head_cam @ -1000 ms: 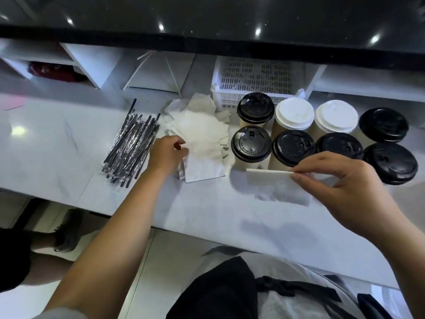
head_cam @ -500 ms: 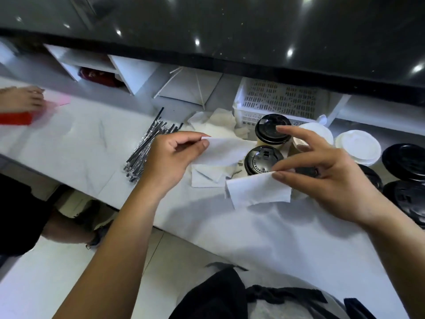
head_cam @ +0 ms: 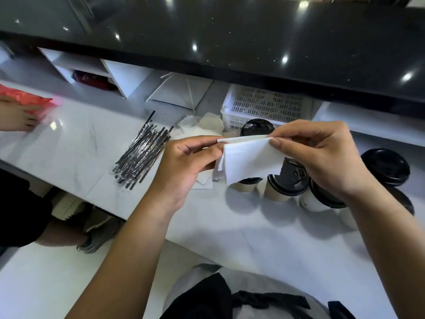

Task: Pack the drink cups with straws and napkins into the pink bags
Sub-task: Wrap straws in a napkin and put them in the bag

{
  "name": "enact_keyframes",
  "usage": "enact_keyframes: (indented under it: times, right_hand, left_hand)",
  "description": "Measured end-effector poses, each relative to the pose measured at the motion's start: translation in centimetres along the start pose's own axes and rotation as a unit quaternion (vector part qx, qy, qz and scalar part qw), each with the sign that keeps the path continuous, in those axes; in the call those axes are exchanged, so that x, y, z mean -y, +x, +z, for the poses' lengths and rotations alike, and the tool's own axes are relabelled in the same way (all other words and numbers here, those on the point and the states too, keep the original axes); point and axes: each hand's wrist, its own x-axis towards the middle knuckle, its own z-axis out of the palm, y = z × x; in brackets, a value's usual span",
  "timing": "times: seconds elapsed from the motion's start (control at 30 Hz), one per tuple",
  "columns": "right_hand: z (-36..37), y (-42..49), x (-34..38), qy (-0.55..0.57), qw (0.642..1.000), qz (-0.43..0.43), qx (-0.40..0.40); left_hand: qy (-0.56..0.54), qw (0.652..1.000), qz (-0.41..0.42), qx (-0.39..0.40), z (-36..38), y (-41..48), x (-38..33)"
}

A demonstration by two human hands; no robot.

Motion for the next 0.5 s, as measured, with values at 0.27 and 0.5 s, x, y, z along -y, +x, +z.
enact_keyframes:
  times: [0.27,0.5]
  right_hand:
    - [-0.9,-1.1,-0.6,0.025,0.999,0.001,-0.023]
    - [-1.3,-1.9,-0.8,0.035,0.997,0.014,-0.060]
  left_hand:
    - [-0.025,0.999,-0.024,0.019,2.1,-0.6,-0.2]
    - [-0.062,0.992,-0.078,0.080,2.7,-1.1,0.0]
